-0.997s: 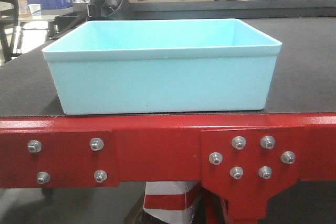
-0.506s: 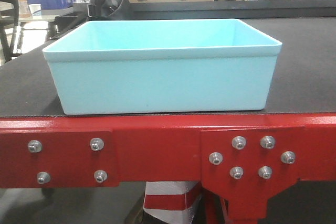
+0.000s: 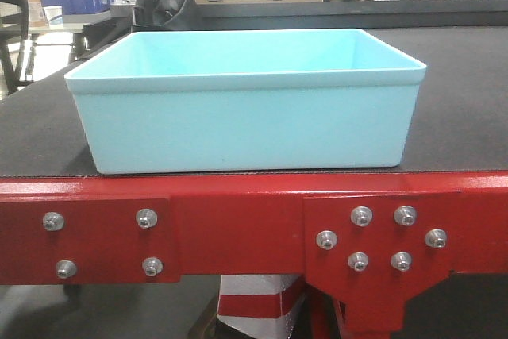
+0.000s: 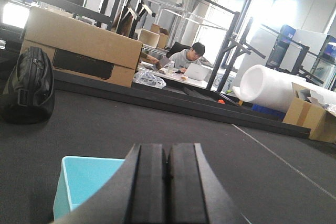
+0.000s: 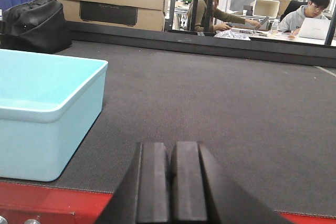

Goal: Fetch blue bin and place on conveyor start

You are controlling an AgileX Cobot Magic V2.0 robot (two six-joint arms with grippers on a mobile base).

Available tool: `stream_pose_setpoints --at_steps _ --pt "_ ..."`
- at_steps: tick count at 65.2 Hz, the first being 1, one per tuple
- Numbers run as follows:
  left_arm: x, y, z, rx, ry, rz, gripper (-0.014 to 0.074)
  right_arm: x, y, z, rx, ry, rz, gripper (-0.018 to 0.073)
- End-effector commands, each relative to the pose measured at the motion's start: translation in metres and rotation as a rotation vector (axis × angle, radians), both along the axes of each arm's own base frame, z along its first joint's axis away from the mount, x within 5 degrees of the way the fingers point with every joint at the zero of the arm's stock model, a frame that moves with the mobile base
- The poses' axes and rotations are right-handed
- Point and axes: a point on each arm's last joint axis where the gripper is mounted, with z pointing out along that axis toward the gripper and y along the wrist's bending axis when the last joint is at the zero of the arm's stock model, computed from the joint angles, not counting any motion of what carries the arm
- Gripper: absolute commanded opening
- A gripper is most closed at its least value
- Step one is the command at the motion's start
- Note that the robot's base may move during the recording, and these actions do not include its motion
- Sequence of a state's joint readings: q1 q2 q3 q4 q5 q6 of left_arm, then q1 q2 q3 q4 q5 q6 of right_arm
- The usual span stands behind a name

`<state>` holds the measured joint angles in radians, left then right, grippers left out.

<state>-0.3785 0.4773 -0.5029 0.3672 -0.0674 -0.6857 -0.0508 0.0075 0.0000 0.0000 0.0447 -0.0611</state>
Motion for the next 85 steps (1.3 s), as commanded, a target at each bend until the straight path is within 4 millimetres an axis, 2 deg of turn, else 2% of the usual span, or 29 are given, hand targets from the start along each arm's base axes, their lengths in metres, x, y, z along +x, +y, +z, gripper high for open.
stream_pose_setpoints --at_steps 1,29,32,37,46,57,68,78,82,85 --pt "-0.001 0.0 0.003 -0.005 -0.029 -0.009 -0.0111 -0.001 0.0 0.002 0.001 -0.03 -0.004 -0.0165" --pt "-0.003 0.002 0.003 -0.003 -0.029 0.004 -0.0111 -0.001 0.0 0.002 0.001 -0.03 -0.004 -0.0165" --pt "-0.003 0.004 0.0 0.077 -0.049 0.038 -0.0111 -0.001 0.0 0.002 0.001 -0.03 -0.004 -0.0165" --pt "-0.002 0.009 -0.014 0.261 -0.058 0.118 -0.0111 -0.001 0.0 0.002 0.001 -0.03 -0.004 -0.0165" --pt "-0.007 0.019 -0.048 0.339 -0.016 0.213 -0.0111 -0.001 0.0 0.002 0.001 -0.03 -0.004 -0.0165" --pt "-0.019 0.029 -0.086 0.348 0.02 0.297 -0.0111 -0.001 0.0 0.002 0.001 -0.03 -0.004 -0.0165" --pt "-0.03 0.035 -0.115 0.365 0.021 0.37 -0.0111 -0.001 0.0 0.002 0.001 -0.03 -0.004 -0.0165" --pt "-0.037 0.038 -0.138 0.349 0.009 0.408 -0.0111 -0.001 0.0 0.002 0.001 -0.03 -0.004 -0.0165" --pt "-0.039 0.039 -0.137 0.306 -0.005 0.416 -0.0111 -0.001 0.0 0.002 0.001 -0.03 -0.004 -0.0165" --pt "-0.039 0.039 -0.141 0.298 0.046 0.413 -0.0111 -0.001 0.0 0.002 0.001 -0.03 -0.004 -0.0165"
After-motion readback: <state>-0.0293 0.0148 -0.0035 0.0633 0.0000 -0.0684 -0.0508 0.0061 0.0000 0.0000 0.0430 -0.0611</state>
